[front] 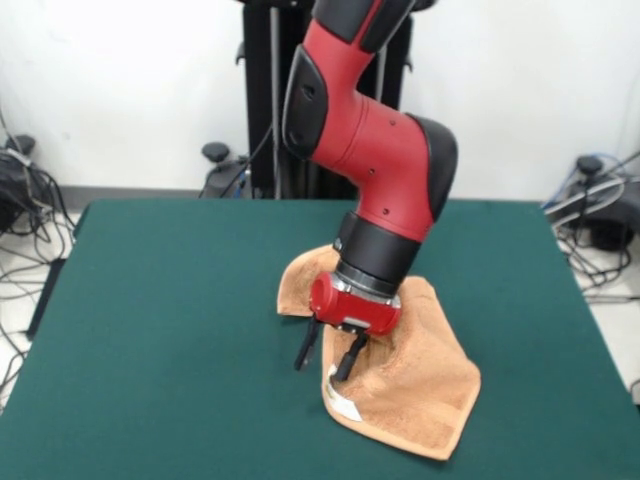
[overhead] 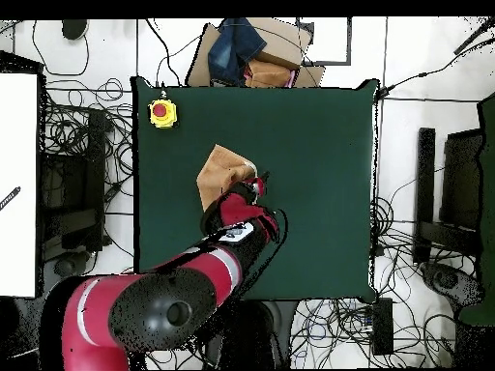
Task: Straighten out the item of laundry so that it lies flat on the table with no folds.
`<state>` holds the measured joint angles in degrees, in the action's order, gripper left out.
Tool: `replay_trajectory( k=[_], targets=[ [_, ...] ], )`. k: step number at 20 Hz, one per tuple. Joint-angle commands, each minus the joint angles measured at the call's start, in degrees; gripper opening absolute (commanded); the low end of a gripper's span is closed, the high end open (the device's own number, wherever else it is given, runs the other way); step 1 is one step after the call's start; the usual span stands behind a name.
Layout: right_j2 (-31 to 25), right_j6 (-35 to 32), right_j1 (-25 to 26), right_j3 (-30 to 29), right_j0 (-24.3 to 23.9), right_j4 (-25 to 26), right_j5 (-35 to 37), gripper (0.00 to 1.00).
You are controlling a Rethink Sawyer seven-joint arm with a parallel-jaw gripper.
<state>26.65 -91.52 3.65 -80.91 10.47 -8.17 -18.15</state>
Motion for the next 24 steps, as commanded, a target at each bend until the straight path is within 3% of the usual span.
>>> replay_trajectory(
  k=[1, 17, 24],
  targets=[
    [-1.9, -8.2, 0.7, 0.8, 0.2, -1.8, 2.9, 1.0],
    [-3.0, -9.9, 2.8, 1.3, -0.9, -2.5, -0.7, 1.0],
    [-2.6, -10.9, 6.4, 1.7, -0.1, -5.3, -6.8, 1.0]
  ],
)
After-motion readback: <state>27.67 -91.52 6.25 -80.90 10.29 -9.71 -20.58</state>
